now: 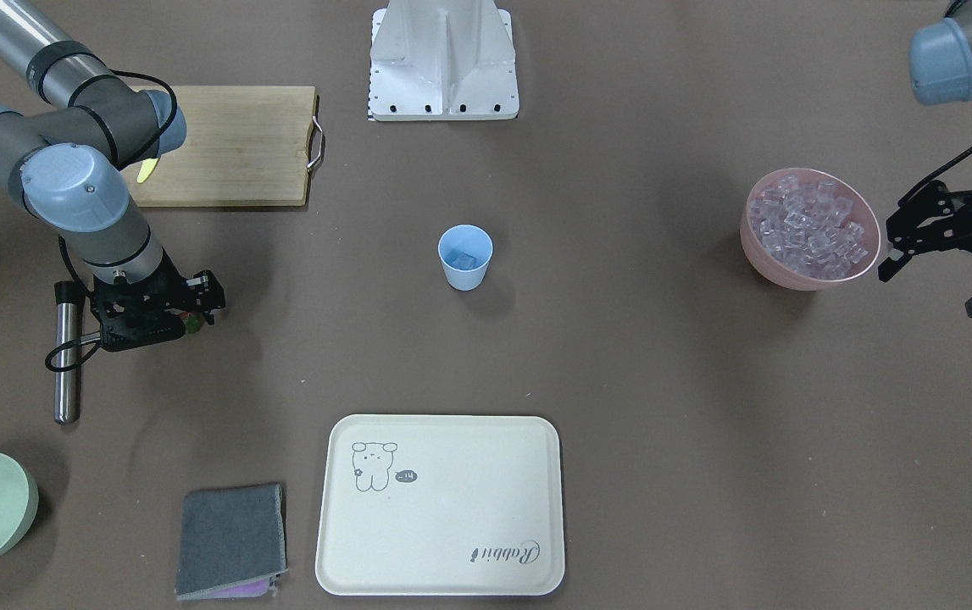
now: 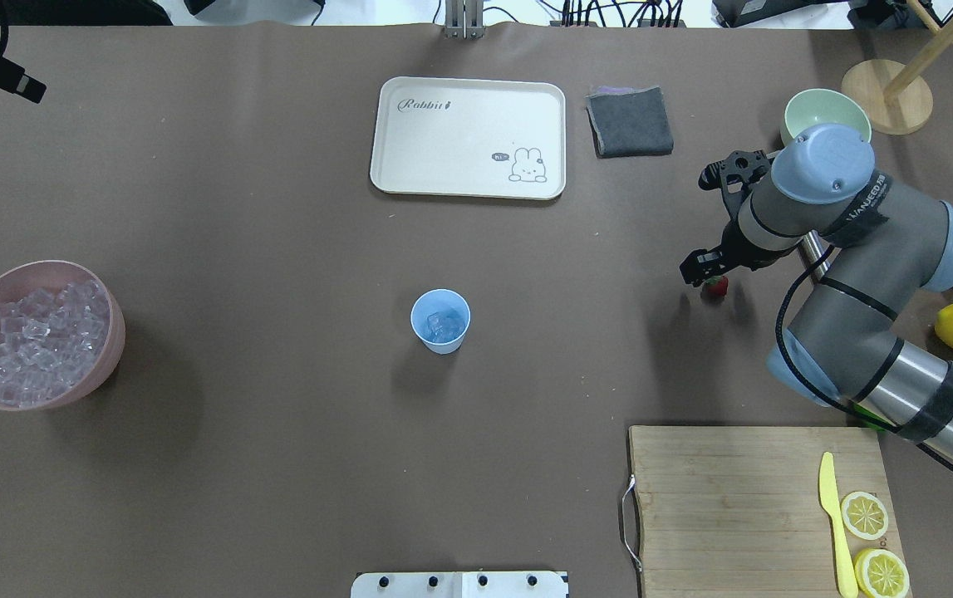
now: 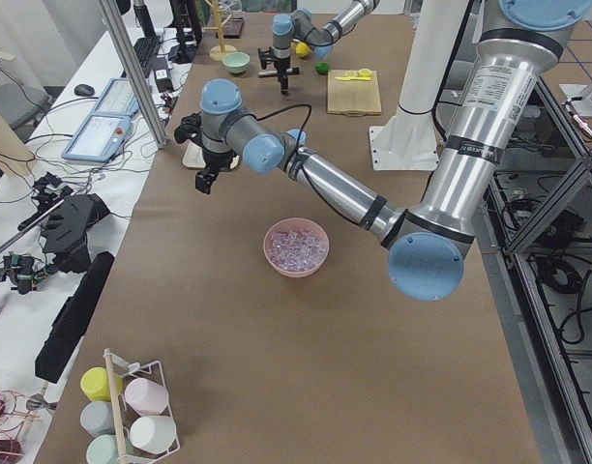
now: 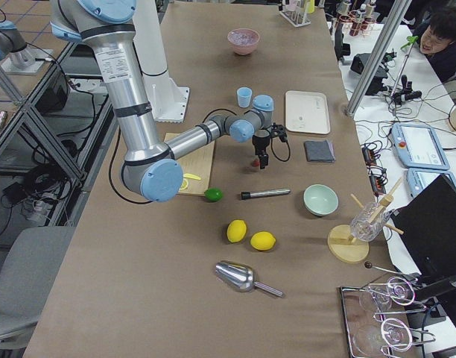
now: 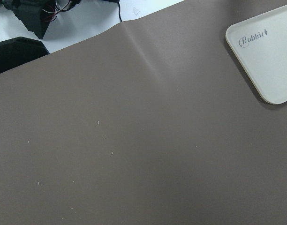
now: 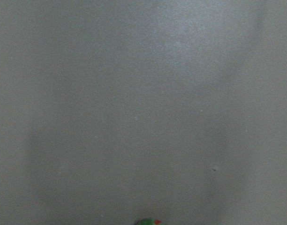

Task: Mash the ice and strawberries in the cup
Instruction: 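Lower the right gripper onto the small strawberry and grasp it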

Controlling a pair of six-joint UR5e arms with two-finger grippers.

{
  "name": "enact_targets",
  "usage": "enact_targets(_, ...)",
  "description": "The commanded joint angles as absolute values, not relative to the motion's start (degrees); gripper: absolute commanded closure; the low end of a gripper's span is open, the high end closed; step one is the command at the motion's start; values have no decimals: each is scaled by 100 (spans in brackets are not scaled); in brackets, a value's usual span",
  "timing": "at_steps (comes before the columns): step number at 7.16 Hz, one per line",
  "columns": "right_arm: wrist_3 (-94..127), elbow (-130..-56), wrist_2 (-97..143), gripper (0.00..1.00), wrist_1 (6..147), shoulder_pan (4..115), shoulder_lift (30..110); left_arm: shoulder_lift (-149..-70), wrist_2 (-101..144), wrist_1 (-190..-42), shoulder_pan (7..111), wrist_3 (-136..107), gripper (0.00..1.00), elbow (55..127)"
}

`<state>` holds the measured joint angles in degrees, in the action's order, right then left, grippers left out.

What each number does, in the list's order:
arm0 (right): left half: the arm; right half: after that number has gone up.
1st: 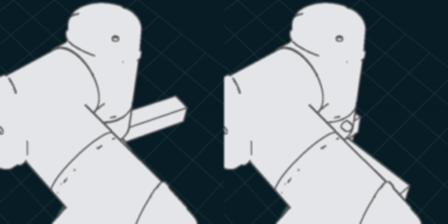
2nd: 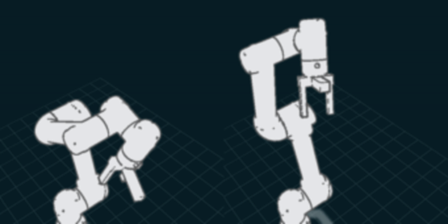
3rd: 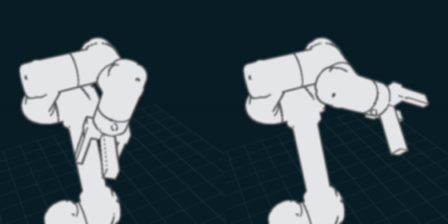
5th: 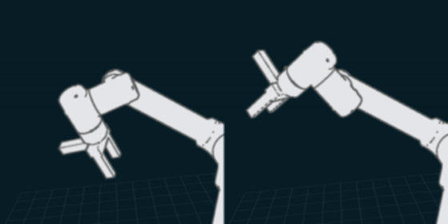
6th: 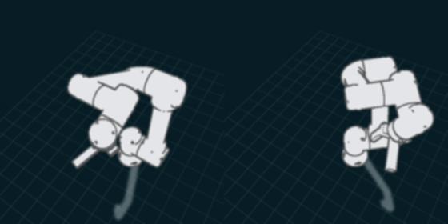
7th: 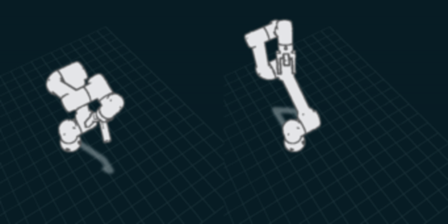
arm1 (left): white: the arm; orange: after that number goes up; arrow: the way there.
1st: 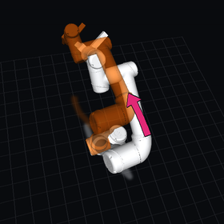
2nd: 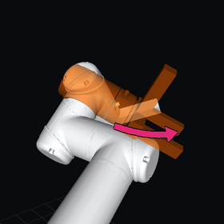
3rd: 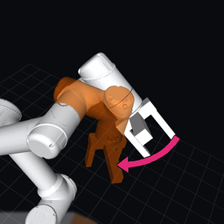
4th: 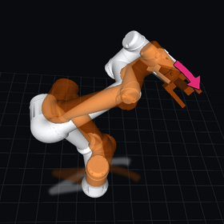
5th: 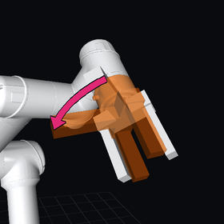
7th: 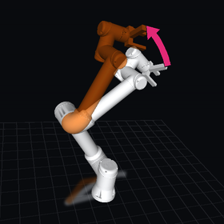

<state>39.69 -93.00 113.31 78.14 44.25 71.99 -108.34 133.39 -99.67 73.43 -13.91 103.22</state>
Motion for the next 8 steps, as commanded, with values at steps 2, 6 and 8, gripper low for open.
enact_targets(2, 3973, -9220, 11338, 19, 7699, 4359, 7189, -10828, 13333, -9967, 7339, -1389, 3, 10327)
enact_targets(6, 3920, -9246, 11347, 76, 7708, 4359, 7084, -10758, 13333, -9976, 7356, -1380, 3, 10336)
enact_targets(8, 3955, -9263, 11355, 100, 7717, 4351, 7102, -10793, 13124, -9976, 7348, -1362, 3, 10309)
